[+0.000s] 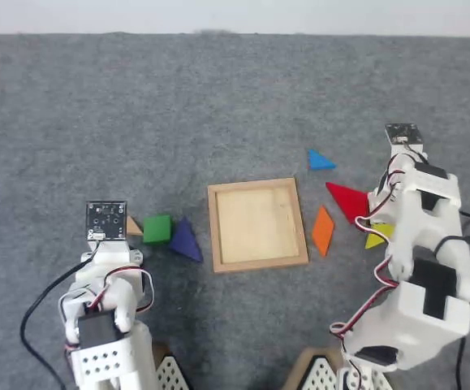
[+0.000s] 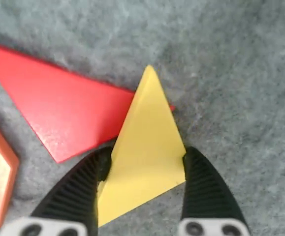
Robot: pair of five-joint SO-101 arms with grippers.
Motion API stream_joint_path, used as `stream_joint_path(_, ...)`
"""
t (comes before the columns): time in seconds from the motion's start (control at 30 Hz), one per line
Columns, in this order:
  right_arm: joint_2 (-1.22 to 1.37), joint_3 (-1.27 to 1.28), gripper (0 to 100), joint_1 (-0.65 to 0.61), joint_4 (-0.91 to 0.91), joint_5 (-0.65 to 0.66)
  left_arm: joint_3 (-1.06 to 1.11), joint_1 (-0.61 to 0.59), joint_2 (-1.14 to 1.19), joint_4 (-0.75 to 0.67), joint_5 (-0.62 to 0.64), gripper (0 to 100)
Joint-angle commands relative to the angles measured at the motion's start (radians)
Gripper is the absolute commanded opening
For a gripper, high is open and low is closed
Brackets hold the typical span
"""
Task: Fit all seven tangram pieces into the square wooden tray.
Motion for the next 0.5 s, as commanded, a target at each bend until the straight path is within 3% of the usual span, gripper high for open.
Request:
stream_joint_path(0.0, -0.007, 0.017, 3.1, 0.007, 0.021, 0.009, -0.01, -0.005, -0.012, 0.003, 0.011, 2)
stream_joint_path(0.47, -0.228, 0.072, 0.8, -0.002, 0.102, -0.046, -0.01, -0.005, -0.012, 0.003, 0.011, 2)
